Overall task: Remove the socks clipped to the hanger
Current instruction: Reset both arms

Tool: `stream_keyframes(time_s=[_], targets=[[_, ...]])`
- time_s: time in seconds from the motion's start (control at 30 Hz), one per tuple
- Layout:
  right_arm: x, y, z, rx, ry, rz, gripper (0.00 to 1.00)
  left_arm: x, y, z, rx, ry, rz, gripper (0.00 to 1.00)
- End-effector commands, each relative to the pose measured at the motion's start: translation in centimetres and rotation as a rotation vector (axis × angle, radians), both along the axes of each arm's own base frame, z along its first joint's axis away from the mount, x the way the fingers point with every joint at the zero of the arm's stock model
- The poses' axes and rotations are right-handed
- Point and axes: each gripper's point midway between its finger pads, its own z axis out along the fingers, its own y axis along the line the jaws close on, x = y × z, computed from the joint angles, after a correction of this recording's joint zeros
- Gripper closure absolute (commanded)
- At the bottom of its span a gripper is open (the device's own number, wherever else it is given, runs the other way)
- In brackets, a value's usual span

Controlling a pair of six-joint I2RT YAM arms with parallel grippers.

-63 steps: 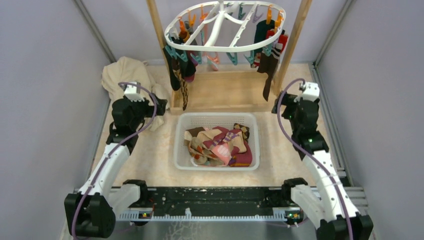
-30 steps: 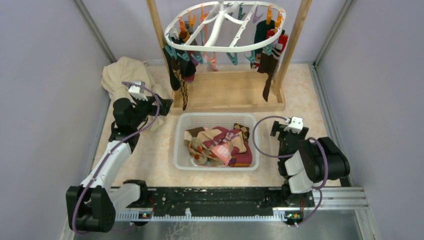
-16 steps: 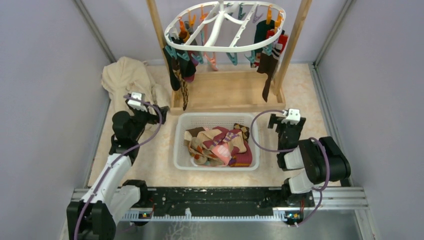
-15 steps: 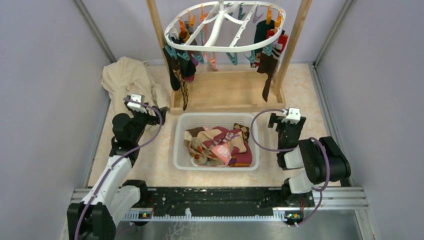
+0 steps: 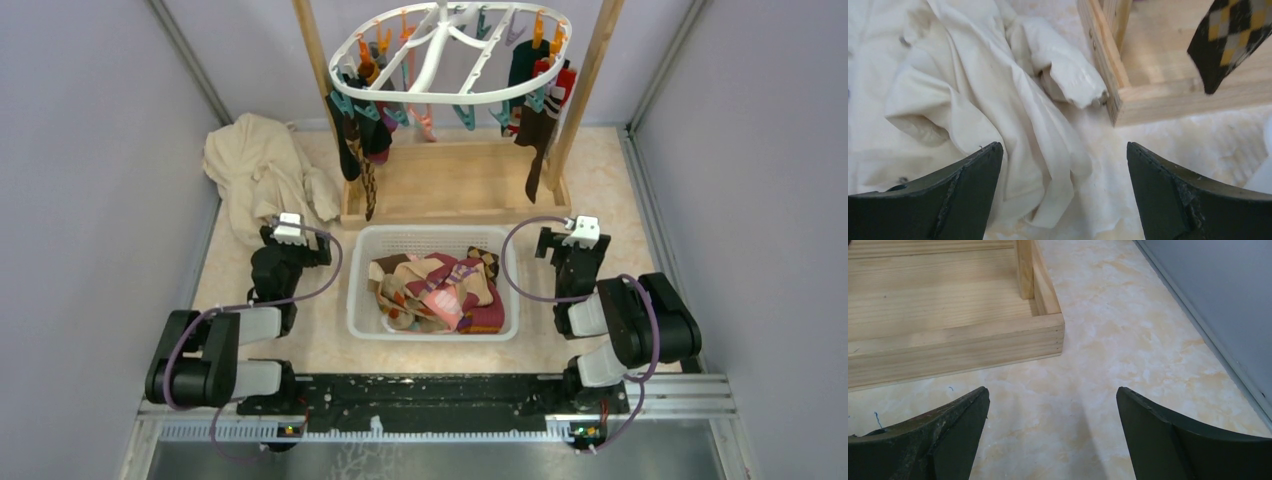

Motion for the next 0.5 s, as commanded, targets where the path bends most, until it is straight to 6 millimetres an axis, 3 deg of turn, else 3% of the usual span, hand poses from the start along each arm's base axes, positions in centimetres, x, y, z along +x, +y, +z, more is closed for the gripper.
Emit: stream_keyframes(time_s=[0.0,0.47], targets=[[0.7,-0.4,2.3,0.02,-0.082,-0.023,0.01,1.0,0.2,5.8,0.023,-0.23,0.0,0.01],[0.7,-0.4,2.3,0.021,-0.08,-0.022,0.01,5.1,-1.9,6.1,0.052,-0.216,-0.109,0.01]])
